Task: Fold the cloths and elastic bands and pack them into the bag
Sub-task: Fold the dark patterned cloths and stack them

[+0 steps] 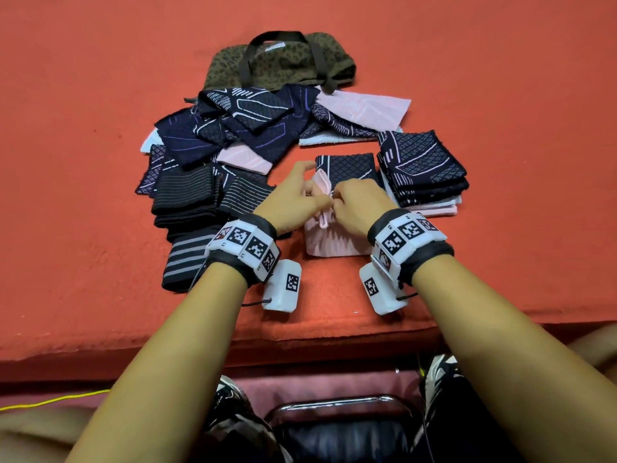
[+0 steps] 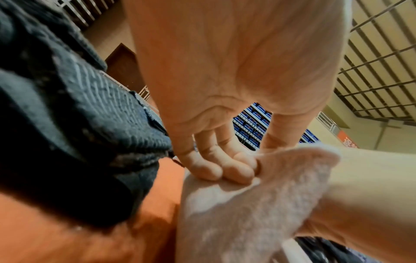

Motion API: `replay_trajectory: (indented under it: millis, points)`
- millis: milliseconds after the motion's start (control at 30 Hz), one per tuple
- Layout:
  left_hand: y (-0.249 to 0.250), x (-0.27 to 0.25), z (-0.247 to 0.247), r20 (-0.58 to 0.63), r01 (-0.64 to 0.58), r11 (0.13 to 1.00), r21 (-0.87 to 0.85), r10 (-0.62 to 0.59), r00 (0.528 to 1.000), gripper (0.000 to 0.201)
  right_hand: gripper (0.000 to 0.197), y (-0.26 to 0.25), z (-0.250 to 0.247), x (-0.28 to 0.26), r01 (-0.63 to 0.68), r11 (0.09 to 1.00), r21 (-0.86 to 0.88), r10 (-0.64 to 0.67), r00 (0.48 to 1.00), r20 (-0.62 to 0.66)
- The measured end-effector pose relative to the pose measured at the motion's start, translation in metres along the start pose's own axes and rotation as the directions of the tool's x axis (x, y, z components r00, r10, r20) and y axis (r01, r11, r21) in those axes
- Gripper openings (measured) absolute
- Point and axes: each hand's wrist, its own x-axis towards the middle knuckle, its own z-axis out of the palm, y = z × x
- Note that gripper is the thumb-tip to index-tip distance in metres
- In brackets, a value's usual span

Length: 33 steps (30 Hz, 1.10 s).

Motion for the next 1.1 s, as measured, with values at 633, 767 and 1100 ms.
replay_trajectory:
  millis: [633, 767, 1100]
  points:
    - [0.006, 0.003, 0.017, 0.157, 0.008, 1.0, -0.017, -0.005, 0.988, 0.093, 0.02, 0.018, -0.009, -0.01, -0.104, 0.99, 0.095, 0.106, 0.994, -0.02]
    - [0.001, 0.007, 0.007, 0.006, 0.022, 0.999, 0.046, -0.022, 1.0, 0.056, 0.022, 0.018, -0.015, -0.014, -0.157, 0.988, 0.009, 0.157, 0.988, -0.008]
    - [-0.008, 0.008, 0.005, 0.019, 0.041, 0.997, 0.069, -0.042, 0.999, 0.007, 0.03, 0.02, -0.021, -0.026, -0.303, 0.941, -0.149, 0.301, 0.953, -0.035]
